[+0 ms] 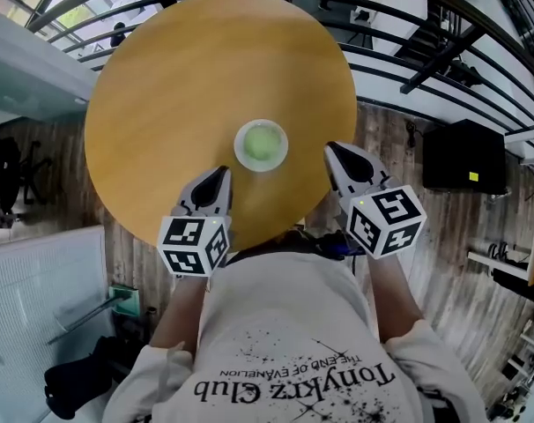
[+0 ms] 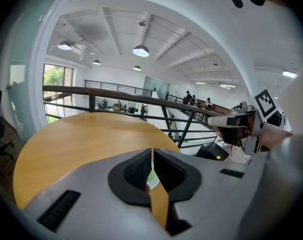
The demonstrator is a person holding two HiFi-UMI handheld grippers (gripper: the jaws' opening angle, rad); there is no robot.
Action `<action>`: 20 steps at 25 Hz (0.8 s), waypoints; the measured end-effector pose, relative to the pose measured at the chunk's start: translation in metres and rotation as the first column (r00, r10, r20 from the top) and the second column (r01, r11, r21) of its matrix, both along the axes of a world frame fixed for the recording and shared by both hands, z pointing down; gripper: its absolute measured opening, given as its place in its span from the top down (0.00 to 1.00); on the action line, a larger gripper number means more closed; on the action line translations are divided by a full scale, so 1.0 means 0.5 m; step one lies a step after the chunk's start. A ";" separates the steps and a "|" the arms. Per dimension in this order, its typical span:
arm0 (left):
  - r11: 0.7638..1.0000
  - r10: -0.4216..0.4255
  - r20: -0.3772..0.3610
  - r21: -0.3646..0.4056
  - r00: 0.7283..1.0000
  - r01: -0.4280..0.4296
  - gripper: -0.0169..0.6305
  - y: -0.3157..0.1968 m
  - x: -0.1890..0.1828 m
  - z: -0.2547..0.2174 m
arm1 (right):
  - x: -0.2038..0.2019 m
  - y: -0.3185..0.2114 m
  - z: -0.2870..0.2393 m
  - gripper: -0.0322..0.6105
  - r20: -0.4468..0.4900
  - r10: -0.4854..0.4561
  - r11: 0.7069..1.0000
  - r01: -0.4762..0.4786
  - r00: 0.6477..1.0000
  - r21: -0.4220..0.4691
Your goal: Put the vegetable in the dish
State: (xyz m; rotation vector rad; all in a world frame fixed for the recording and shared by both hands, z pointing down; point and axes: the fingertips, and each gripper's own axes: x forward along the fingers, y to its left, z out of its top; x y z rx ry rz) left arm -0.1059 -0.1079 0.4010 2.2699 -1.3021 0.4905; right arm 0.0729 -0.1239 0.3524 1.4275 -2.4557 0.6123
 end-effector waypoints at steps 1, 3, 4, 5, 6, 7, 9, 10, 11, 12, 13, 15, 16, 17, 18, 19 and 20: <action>1.000 -0.001 0.000 0.004 1.000 0.001 0.92 -0.001 0.000 -0.004 | -0.002 0.001 0.000 0.91 0.000 -0.005 1.000 0.005 1.000 0.000; 1.000 0.000 0.000 0.004 1.000 0.000 0.92 -0.002 0.005 -0.006 | -0.001 0.002 0.003 0.91 0.004 -0.009 1.000 0.009 1.000 -0.003; 1.000 0.002 0.000 0.001 1.000 -0.002 0.92 -0.002 0.010 -0.005 | 0.002 0.002 0.005 0.91 0.007 -0.010 1.000 0.010 1.000 -0.005; 1.000 0.005 -0.002 -0.003 1.000 -0.005 0.92 -0.002 0.014 -0.003 | 0.003 0.001 0.008 0.91 0.011 -0.010 1.000 0.010 1.000 -0.008; 1.000 0.008 -0.006 -0.007 1.000 -0.008 0.92 0.000 0.017 -0.002 | 0.003 0.001 0.009 0.91 0.015 -0.012 1.000 0.012 1.000 -0.011; 1.000 0.013 -0.012 -0.011 1.000 -0.013 0.92 0.004 0.018 -0.002 | 0.000 0.003 0.010 0.91 0.017 -0.015 1.000 0.015 1.000 -0.014; 1.000 0.024 -0.021 -0.019 0.999 -0.024 0.92 0.015 0.018 -0.001 | -0.009 0.009 0.012 0.91 0.018 -0.024 1.000 0.024 1.000 -0.020; 0.999 0.029 -0.020 -0.022 0.999 -0.029 0.92 0.019 0.017 0.000 | -0.013 0.010 0.013 0.91 0.017 -0.027 0.999 0.028 0.999 -0.022; 0.999 0.033 -0.017 -0.026 0.999 -0.034 0.92 0.022 0.017 0.002 | -0.016 0.011 0.014 0.91 0.017 -0.030 0.999 0.030 0.999 -0.024; 0.999 0.037 -0.012 -0.030 0.999 -0.037 0.92 0.023 0.017 0.004 | -0.017 0.010 0.016 0.91 0.018 -0.031 0.999 0.032 0.999 -0.027; 0.999 0.040 -0.008 -0.035 0.999 -0.040 0.92 0.024 0.016 0.007 | -0.019 0.010 0.018 0.91 0.020 -0.032 0.999 0.033 0.999 -0.029; 0.998 0.047 -0.002 -0.042 0.999 -0.047 0.92 0.024 0.016 0.009 | -0.021 0.009 0.022 0.91 0.020 -0.037 0.999 0.037 0.999 -0.033; 0.998 0.049 -0.002 -0.045 0.999 -0.049 0.92 0.023 0.017 0.009 | -0.022 0.008 0.024 0.91 0.020 -0.039 0.999 0.040 0.999 -0.035; 0.998 0.049 -0.003 -0.047 0.999 -0.049 0.92 0.020 0.018 0.009 | -0.021 0.007 0.026 0.91 0.020 -0.041 0.998 0.041 0.999 -0.037; 0.998 0.049 -0.005 -0.049 0.999 -0.049 0.92 0.017 0.020 0.010 | -0.020 0.005 0.028 0.91 0.021 -0.042 0.998 0.043 0.999 -0.040; 0.998 0.049 -0.007 -0.051 0.999 -0.049 0.92 0.014 0.021 0.011 | -0.019 0.002 0.030 0.91 0.022 -0.043 0.998 0.044 0.999 -0.042; 0.997 0.049 -0.007 -0.052 0.999 -0.050 0.92 0.011 0.023 0.012 | -0.018 0.000 0.032 0.91 0.022 -0.044 0.998 0.045 0.999 -0.043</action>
